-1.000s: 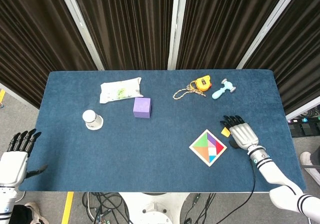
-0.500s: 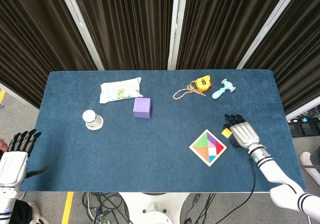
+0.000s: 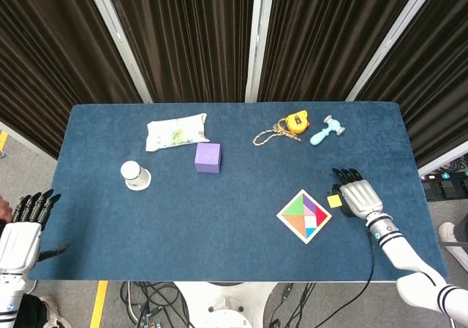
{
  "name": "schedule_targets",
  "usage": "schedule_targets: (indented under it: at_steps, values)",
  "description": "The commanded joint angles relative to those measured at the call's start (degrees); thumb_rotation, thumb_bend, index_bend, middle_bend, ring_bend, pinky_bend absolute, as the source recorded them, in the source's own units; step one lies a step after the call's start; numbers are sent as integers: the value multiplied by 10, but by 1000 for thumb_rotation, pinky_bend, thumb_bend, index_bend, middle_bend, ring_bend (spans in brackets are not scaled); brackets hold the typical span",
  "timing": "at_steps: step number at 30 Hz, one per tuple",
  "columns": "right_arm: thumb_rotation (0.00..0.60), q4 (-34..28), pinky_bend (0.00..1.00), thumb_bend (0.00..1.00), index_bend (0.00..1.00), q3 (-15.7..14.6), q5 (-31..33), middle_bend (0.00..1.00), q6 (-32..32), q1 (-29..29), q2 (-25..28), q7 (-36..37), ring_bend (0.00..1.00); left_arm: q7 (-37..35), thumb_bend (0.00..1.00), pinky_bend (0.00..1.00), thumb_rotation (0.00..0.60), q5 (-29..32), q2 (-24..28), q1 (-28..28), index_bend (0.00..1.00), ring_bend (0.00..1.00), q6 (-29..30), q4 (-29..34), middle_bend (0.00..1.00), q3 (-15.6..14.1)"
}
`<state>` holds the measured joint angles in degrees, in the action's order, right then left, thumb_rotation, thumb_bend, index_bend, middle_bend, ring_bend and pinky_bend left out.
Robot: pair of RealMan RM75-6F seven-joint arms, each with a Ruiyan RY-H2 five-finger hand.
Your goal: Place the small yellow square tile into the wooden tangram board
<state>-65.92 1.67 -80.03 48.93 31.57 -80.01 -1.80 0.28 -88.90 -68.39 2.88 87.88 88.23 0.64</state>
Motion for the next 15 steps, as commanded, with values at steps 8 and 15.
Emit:
schedule_targets:
  at_steps: [8, 15]
  values:
    - [600, -28, 0, 270, 523, 7, -15, 0, 37, -6, 25, 22, 0, 0, 0, 47, 600, 0, -1, 1, 108, 0, -1, -1, 50, 0]
    - [600, -84, 0, 271, 551, -8, -65, 0, 66, -5, 69, 58, 0, 4, 0, 47, 600, -2, -1, 2, 108, 0, 0, 2, 50, 1]
